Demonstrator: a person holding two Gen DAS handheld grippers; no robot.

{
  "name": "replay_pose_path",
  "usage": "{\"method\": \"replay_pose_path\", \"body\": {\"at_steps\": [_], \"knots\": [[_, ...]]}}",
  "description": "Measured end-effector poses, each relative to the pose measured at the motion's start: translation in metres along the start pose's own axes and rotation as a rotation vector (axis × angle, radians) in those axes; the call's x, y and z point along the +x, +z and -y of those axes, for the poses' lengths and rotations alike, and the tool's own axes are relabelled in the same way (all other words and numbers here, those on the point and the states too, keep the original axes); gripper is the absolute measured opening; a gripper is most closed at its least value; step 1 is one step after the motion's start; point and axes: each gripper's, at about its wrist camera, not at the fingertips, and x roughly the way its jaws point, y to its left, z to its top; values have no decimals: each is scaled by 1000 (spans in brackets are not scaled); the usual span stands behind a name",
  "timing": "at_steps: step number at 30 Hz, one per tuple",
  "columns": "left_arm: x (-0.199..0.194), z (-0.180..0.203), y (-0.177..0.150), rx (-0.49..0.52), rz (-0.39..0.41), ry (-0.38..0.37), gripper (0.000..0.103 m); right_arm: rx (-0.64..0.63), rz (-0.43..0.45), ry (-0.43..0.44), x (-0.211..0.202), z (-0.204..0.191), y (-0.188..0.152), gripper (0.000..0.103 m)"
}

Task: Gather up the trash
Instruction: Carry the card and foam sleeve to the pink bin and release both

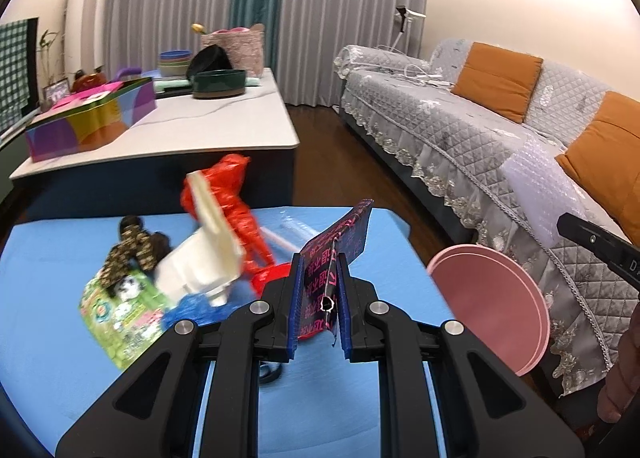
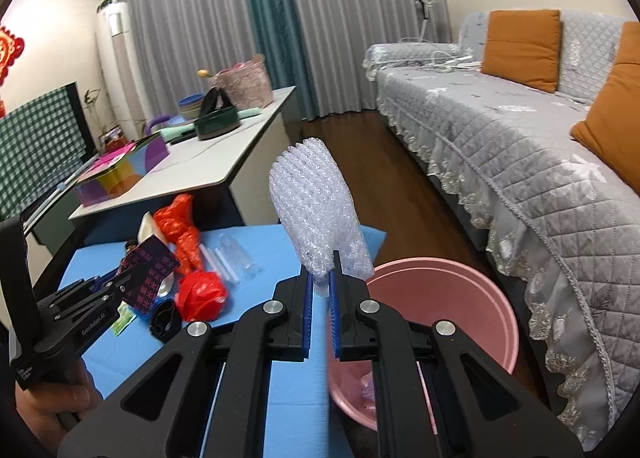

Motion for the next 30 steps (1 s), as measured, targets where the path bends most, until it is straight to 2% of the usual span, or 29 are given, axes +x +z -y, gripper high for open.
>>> {"method": "replay_pose_path", "body": {"at_steps": [12,17,30], "knots": [[21,68,18,68,9,-121,16,71,34,-131,-9,46,10,8],[36,96,21,80,-4,-172,16,92,16,-163,-5,61,6,8],[73,150,16,123,-61,-244,16,136,-27,-234,7,92,-2,8]]}}
